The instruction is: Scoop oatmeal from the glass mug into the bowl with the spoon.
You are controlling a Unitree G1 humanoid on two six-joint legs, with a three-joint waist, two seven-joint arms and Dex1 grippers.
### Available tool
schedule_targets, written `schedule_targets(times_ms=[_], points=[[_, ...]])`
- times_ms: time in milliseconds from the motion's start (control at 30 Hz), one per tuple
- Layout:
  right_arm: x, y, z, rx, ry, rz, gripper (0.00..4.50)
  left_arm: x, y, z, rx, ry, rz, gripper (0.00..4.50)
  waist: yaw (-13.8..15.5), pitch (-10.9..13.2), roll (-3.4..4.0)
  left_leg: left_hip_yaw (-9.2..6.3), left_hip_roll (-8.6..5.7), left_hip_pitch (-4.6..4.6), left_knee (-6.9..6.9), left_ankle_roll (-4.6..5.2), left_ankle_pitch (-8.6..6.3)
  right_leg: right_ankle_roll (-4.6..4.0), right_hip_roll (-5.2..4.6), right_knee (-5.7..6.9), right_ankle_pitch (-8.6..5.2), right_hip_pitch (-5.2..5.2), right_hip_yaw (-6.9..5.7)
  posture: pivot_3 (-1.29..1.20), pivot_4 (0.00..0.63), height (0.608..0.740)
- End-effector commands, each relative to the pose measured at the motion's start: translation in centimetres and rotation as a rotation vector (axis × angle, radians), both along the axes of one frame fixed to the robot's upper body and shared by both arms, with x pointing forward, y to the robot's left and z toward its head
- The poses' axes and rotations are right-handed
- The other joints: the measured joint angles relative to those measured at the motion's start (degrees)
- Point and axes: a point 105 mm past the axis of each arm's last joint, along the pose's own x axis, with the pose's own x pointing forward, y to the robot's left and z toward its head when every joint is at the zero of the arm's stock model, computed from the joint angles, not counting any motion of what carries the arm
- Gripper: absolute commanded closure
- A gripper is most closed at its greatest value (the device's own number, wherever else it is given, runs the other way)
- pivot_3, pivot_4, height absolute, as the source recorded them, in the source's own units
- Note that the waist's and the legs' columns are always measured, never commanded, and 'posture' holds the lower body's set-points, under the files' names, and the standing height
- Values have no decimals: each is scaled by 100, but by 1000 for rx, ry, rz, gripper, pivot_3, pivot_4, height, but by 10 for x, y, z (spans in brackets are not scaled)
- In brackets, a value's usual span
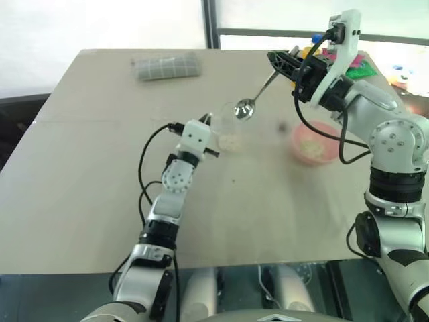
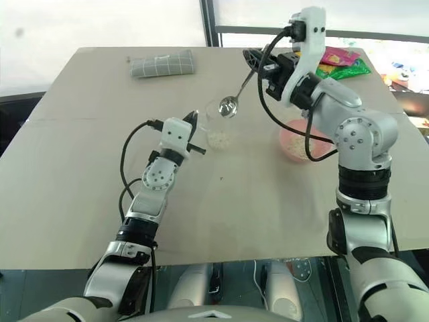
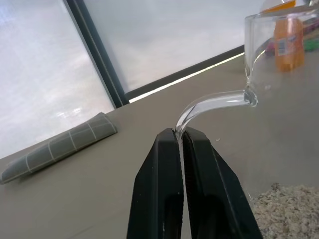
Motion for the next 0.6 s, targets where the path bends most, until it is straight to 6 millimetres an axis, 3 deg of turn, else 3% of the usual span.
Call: schedule_targets(times_ms=[33,400,500,600], points=[[-5,10,6,-69,-81,17,4500,-2,-8,25,14,-83,-51,4411,-2,0,0,-1,0,0,0,-5,3,0,0,0,0,0,0,0,150,718],[5,39,-58,-376,-142,57,4500,-3,-23,30,-43,-49,-189,4411,-5,0,0,-1,-2,-4,1,-20,12,0,-1,-3,0,-1,-3,0,150,718],[6,43,-63,-370,-131,80,4500,-4,-23,30,-51,-44,-201,4411,-5,0,0,-3,-2,-4,2,-21,13,0,0,-3,0,-1,-4,0,150,718],[4,45,-58,-222,-11,114,4500,-4,-23,30,-46,-45,-202,4411,-9,0,-1,-4,-1,-3,2,-22,13,0,1,-2,0,0,-6,0,150,718]])
